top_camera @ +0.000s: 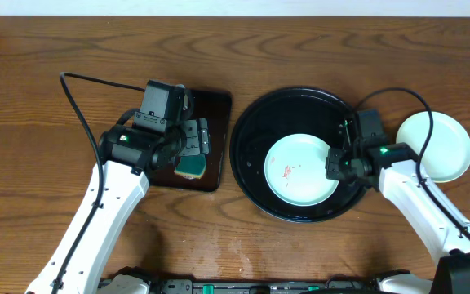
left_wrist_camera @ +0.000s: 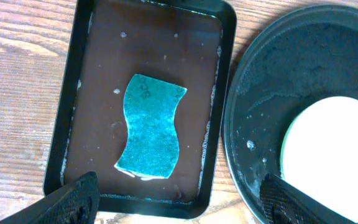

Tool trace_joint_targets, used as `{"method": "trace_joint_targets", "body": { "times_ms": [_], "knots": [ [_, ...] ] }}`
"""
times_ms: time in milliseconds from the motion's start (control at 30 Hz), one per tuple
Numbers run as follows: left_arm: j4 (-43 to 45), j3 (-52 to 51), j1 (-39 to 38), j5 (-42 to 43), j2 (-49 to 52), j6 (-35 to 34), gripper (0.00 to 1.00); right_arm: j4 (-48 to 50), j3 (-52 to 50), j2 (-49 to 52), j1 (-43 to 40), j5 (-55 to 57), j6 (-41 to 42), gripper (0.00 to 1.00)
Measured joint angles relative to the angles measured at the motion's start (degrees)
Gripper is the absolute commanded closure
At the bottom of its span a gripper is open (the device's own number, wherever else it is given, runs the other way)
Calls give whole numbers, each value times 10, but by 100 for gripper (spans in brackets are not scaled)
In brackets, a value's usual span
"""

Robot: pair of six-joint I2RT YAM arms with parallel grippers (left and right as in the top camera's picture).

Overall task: Clean dirty plates on tray and stack at the side
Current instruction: 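Grip the remaining green plate's rim and slide it to tray center, then grasp the sponge in the small black tray with the left gripper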

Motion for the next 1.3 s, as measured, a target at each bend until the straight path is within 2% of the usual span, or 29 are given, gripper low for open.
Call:
{"method": "trace_joint_targets", "body": {
  "times_ms": [133,267,400,567,700,767,867,967,1200,1233,1267,1300],
  "knots": [
    [-1,0,0,0,0,-6,17,-4,31,0,0,-5,-64,60],
    [-14,0,0,5,1,-7,18,-15,33,0,0,-7,-91,60],
    [-16,0,0,-16,17,-7,25,-16,33,0,0,-7,-103,61],
    [-12,-3,0,-38,104,-9,28,-18,33,0,0,-7,-105,61],
    [-12,-17,0,-42,195,-12,35,-18,33,0,0,-7,-105,60],
    [-11,-20,0,-40,237,-15,43,-19,33,0,0,-7,-106,60],
    [-1,-20,0,-28,285,-17,64,-20,33,0,0,-7,-106,60],
    [8,-20,0,-17,302,-14,92,-20,33,0,0,-7,-106,60],
    [5,-16,0,-2,304,-10,92,-20,33,0,0,-7,-106,60],
    [1,-13,0,-1,304,-10,84,-20,33,0,0,-7,-106,61],
    [-3,-11,0,0,303,-8,70,-20,33,0,0,-7,-106,61],
    [-6,-10,0,0,302,-6,60,-20,33,0,0,-7,-106,61]
  ]
}}
